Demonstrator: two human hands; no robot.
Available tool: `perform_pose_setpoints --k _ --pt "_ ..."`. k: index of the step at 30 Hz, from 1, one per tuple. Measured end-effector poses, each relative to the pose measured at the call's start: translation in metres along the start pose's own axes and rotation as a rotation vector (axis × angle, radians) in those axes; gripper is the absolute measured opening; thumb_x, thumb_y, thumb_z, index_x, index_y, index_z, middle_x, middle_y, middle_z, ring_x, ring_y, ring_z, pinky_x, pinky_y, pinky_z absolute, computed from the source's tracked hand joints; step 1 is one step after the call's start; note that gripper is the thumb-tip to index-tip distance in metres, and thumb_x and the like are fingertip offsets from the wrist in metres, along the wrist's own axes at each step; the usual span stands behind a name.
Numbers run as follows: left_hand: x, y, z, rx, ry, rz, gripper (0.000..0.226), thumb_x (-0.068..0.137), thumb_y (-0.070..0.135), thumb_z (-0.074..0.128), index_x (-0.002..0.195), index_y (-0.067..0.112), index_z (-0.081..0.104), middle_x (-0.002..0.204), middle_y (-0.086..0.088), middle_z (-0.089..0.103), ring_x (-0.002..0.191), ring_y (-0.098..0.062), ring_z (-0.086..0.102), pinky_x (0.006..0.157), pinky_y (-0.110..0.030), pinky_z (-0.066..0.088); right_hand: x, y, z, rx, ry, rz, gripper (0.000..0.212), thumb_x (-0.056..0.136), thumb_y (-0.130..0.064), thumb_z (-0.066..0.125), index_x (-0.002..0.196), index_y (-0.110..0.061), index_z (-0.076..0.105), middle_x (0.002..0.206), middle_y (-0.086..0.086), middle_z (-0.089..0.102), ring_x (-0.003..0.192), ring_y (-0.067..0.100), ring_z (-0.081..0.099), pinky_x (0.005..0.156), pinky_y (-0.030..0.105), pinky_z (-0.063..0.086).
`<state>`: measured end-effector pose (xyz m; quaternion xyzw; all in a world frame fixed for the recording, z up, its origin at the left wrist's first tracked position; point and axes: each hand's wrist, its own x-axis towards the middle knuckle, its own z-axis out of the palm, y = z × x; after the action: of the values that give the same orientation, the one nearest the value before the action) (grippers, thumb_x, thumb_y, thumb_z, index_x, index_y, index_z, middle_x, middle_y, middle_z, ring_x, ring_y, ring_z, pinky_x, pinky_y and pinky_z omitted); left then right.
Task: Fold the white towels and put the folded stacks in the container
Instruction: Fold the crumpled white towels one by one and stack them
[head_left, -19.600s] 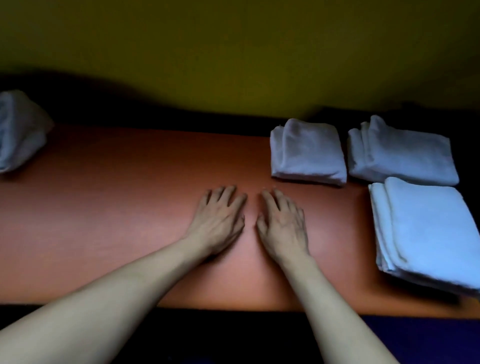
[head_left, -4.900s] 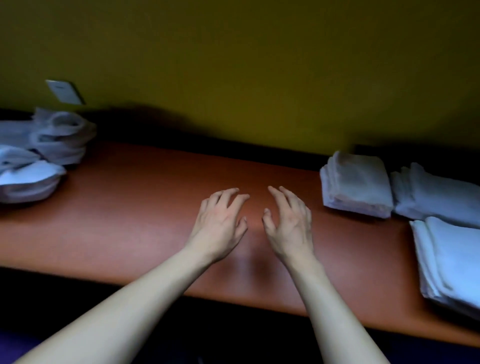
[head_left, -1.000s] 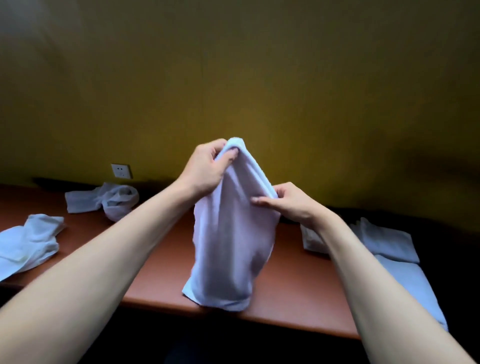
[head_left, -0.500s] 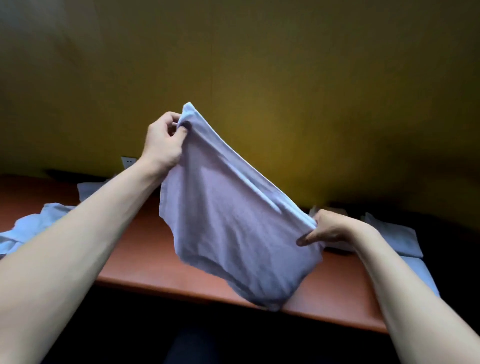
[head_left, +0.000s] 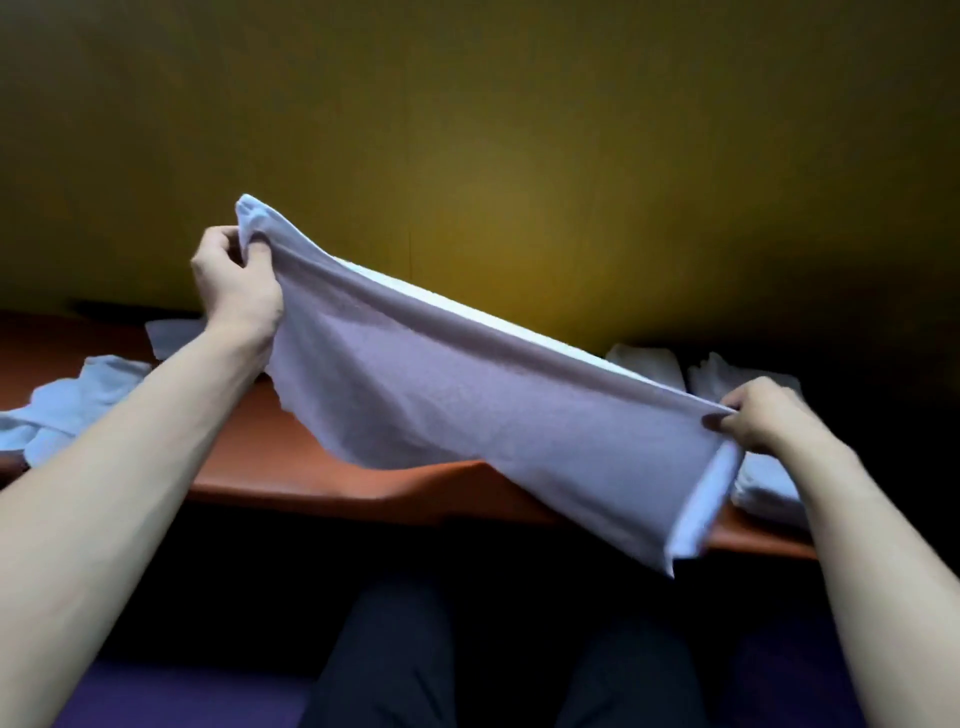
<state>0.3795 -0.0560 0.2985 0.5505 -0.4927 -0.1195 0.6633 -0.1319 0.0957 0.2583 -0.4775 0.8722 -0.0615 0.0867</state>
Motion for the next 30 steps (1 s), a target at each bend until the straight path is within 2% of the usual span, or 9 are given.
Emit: perform_pose_setpoints --k 2,4,7,11,13,18,22,25,30 --pt "-0.012 -0.016 -0.012 0.0 0.029 -0.025 0.01 0.097 0.029 0.051 0.091 0.021 0.052 0.081 0.011 0.054 0.083 -0.01 0.051 0.068 -0.007 0.038 -0.013 0.014 0.005 0.063 0.061 0.054 0.028 0.084 -0.036 0.075 0.063 -0.02 0.07 0.058 0.007 0.063 0.074 0.029 0.065 0.071 0.033 0.054" --pt "-0.019 -0.032 -0.025 -0.012 0.075 -0.038 0.013 0.096 0.029 0.05 0.095 0.016 0.051 0.085 0.006 0.055 0.083 -0.011 0.051 0.072 -0.01 0.04 -0.028 0.02 0.007 0.133 0.145 0.083 0.011 0.084 -0.034 0.073 0.08 -0.025 0.077 0.073 0.012 0.069 0.081 0.033 0.068 0.079 0.037 0.056" --pt "-0.021 -0.046 -0.04 0.012 0.136 -0.066 0.012 0.095 0.028 0.047 0.097 0.017 0.05 0.082 0.012 0.053 0.084 -0.009 0.05 0.073 -0.008 0.038 -0.044 0.013 0.004 0.248 0.329 0.108 0.018 0.088 -0.028 0.068 0.103 -0.024 0.077 0.103 0.021 0.071 0.098 0.042 0.066 0.087 0.043 0.052" --pt "-0.003 -0.064 -0.046 0.06 0.194 -0.095 0.009 0.092 0.023 0.045 0.097 0.017 0.048 0.088 0.007 0.055 0.085 -0.009 0.049 0.073 -0.005 0.036 -0.034 -0.016 0.001 0.33 0.521 0.119 0.025 0.087 -0.023 0.064 0.109 -0.02 0.075 0.106 0.023 0.07 0.101 0.045 0.065 0.09 0.049 0.052" --pt "0.01 -0.081 -0.039 0.1 0.186 -0.107 0.01 0.091 0.025 0.046 0.097 0.019 0.05 0.092 0.003 0.056 0.085 -0.01 0.05 0.074 -0.007 0.037 -0.016 -0.03 0.012 0.334 0.533 0.144 0.026 0.087 -0.024 0.066 0.111 -0.016 0.073 0.107 0.025 0.07 0.103 0.046 0.065 0.091 0.05 0.051" --pt "0.021 -0.15 0.0 0.295 0.138 -0.237 0.041 0.081 0.052 0.048 0.1 0.022 0.068 0.103 -0.01 0.066 0.101 -0.03 0.062 0.093 -0.035 0.049 0.05 -0.052 0.07 0.348 0.437 0.167 0.026 0.089 -0.023 0.063 0.111 -0.015 0.073 0.109 0.027 0.068 0.106 0.046 0.062 0.087 0.048 0.051" --pt "0.017 -0.197 0.031 0.452 0.083 -0.332 0.03 0.083 0.051 0.054 0.096 0.029 0.07 0.113 -0.012 0.056 0.112 -0.032 0.053 0.106 -0.038 0.04 0.096 -0.07 0.119 0.357 0.412 0.209 0.028 0.089 -0.026 0.06 0.108 -0.011 0.072 0.102 0.029 0.068 0.097 0.048 0.063 0.08 0.045 0.052" --pt "0.019 -0.235 0.052 0.461 0.023 -0.384 0.021 0.088 0.032 0.06 0.1 0.017 0.07 0.11 -0.01 0.053 0.11 -0.029 0.054 0.095 -0.026 0.038 0.133 -0.082 0.149 0.457 0.377 0.228 0.026 0.09 -0.028 0.055 0.103 -0.011 0.071 0.098 0.027 0.068 0.092 0.047 0.064 0.079 0.045 0.052" --pt "0.044 -0.278 0.098 0.5 0.051 -0.44 0.016 0.093 0.03 0.054 0.087 0.02 0.064 0.094 -0.013 0.069 0.091 -0.031 0.064 0.074 -0.03 0.042 0.196 -0.11 0.187 0.596 0.392 0.139 0.027 0.093 -0.025 0.054 0.103 -0.009 0.073 0.097 0.022 0.072 0.093 0.041 0.066 0.081 0.042 0.052"
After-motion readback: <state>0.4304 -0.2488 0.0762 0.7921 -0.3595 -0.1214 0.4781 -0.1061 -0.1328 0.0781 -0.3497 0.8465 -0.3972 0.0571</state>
